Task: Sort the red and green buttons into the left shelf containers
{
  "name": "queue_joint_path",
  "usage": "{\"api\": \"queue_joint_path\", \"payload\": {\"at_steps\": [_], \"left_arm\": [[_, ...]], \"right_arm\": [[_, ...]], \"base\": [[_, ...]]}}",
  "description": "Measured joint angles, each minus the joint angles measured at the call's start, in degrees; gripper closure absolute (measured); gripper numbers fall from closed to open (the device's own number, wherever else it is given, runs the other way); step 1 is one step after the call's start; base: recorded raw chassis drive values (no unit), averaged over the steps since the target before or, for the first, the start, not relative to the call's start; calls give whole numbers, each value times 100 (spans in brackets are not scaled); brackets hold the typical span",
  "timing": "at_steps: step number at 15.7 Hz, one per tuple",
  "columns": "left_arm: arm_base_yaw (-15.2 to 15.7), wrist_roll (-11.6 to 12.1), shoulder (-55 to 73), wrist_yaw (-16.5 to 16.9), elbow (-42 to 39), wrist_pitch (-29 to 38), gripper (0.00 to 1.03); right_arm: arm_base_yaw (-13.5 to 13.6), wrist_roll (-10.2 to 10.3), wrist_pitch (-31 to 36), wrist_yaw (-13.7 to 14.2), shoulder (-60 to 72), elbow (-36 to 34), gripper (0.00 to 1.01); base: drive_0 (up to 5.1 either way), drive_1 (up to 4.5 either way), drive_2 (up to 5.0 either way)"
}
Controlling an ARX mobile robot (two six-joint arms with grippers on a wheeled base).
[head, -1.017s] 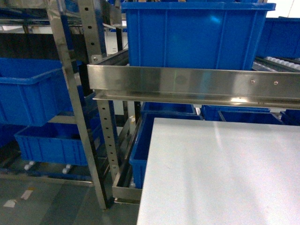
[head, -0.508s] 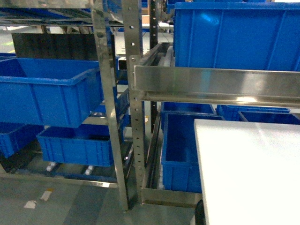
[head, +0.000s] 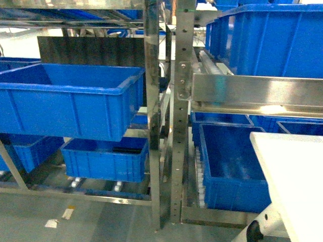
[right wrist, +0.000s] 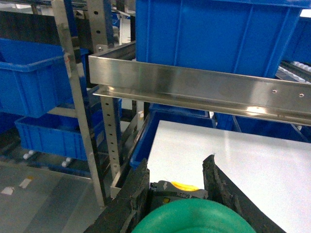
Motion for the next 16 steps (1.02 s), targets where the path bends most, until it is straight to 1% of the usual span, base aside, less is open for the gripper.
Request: {"api": "queue_joint_path", "payload": {"at_steps": [8,16], "left_arm": [[0,-2,-2,0,-2,-2,73],[0,-2,-2,-2,-2,0,73]], "right_arm": [[0,0,-2,0,-7,-2,72],[0,0,0,0,-11,-2,72]], "base": [[-484,341,153],[-413,452,4]]}}
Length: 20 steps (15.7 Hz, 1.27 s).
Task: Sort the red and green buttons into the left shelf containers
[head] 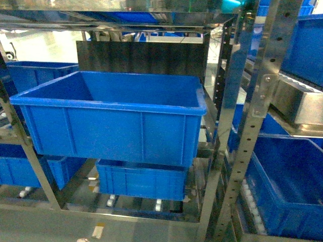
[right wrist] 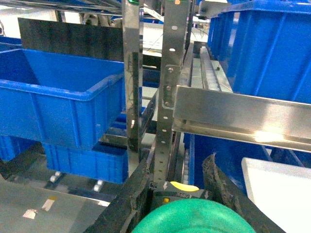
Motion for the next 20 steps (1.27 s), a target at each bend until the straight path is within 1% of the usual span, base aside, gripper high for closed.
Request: {"api": "queue_joint_path", "payload": {"at_steps": [20], "left_arm": [[0,0,7,2,2,-7,73]], "right_arm": [[0,0,-7,2,11,0,72]], "base": [[-413,452,4]]}}
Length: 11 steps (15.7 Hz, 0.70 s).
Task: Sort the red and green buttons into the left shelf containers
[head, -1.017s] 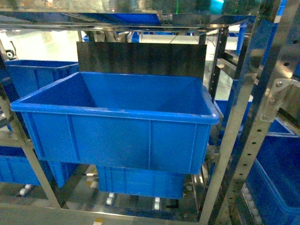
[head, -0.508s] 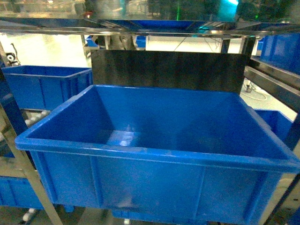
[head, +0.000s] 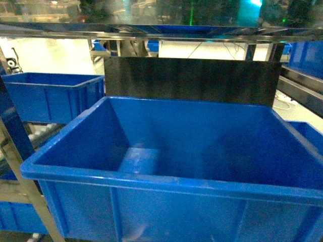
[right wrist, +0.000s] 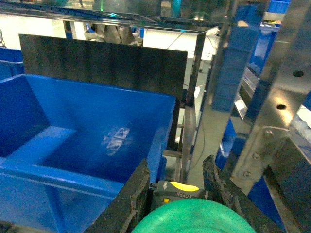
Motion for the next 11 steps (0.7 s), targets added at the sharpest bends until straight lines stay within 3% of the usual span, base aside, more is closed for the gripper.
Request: {"api": "queue_joint_path", "payload": {"at_steps": [1,3,6,11], "left_arm": [[0,0,-2,0,-2,0,73],[11,-37,9,-39,-9,17,73],[0,-79,7,-9,-11,9,73],[0,-79,4,-9,-11,7,73]], "right_arm": [[0,0,9,0,-4,0,72],[0,0,17,-24,-11,0,72],[0,0,2,-20,2,-2,72],[7,0,-13,-20,4,0,72]], "base": [[-413,452,4],[0,0,0],[-13,421,-446],[0,0,0]]}}
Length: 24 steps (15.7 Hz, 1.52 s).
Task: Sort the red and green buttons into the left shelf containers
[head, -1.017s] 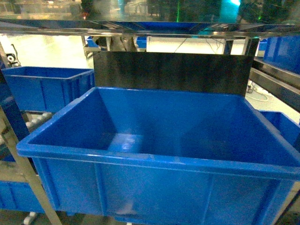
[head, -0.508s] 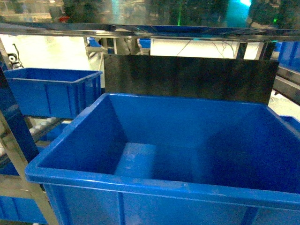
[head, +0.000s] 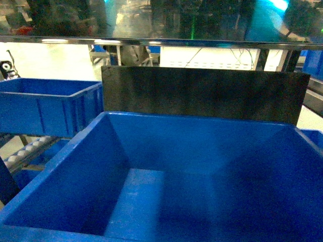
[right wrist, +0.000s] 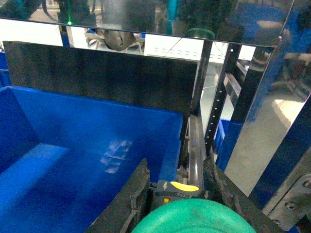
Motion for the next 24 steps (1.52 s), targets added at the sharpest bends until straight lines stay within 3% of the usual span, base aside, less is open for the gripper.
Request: {"api": "queue_joint_path", "payload": {"at_steps": [2,4,7,8,9,13,19,24], "left_arm": [[0,0,0,0,0,0,73],[0,0,0,0,0,0,73],[0,0,0,0,0,0,73],[0,0,0,0,0,0,73],[0,0,0,0,0,0,73],[0,0,0,0,0,0,73],[0,0,0,0,0,-2,73],[0,0,0,0,0,-2,73]], "right_arm": [[236,-20,280,-72,310,-7,72],[645,-59,669,31,625,-92,72],[1285,-63,1429,380,1355,-114,72],[1700,-52,2046,595,2068,-114,72],[1943,-13,2505,717,2549,-109,72],[2636,2,3941,1019,4503,271,72],[3040,-216,4463,1130,6649,1001,72],[3318,-442,3687,1231,7665,1974,72]], "base": [[0,0,0],[0,0,0],[0,0,0],[0,0,0],[0,0,0],[0,0,0],[0,0,0],[0,0,0]]}}
